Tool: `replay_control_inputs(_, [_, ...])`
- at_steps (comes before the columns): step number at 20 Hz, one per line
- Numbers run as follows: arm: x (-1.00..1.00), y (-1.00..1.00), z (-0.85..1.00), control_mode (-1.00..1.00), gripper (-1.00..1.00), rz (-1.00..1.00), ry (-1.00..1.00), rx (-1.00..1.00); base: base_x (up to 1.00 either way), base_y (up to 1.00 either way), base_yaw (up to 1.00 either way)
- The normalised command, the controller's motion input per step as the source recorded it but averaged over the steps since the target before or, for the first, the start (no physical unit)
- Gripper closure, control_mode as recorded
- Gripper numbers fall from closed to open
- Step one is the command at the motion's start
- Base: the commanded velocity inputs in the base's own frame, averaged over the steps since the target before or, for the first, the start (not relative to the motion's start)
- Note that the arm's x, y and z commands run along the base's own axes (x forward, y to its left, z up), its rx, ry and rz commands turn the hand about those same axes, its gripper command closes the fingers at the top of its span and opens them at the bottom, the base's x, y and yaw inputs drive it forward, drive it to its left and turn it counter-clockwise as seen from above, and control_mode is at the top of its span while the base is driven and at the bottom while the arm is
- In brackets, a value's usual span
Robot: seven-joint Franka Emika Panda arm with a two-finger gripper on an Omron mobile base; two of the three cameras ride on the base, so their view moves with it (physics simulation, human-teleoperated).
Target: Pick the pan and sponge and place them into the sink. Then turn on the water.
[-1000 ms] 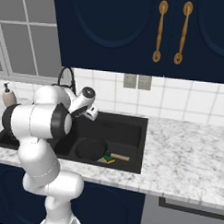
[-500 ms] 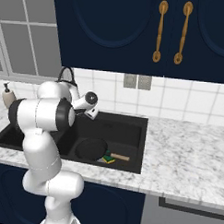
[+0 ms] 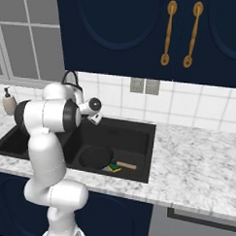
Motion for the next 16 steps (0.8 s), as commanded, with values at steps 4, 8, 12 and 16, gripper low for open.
replay_control_inputs(4, [0.44, 0.15, 0.0, -1.0, -1.0, 0.0, 0.0, 0.01, 0.0, 0.0, 0.0])
replay_control_inputs(8, [0.51, 0.03, 0.0, -1.0, -1.0, 0.0, 0.0, 0.02, 0.0, 0.0, 0.0])
replay_control_inputs(12, [0.52, 0.0, -0.06, -1.0, -1.0, 0.0, 0.0, 0.02, 0.0, 0.0, 0.0])
replay_control_inputs(16, [0.41, 0.01, -0.21, -1.0, -1.0, 0.0, 0.0, 0.01, 0.0, 0.0, 0.0])
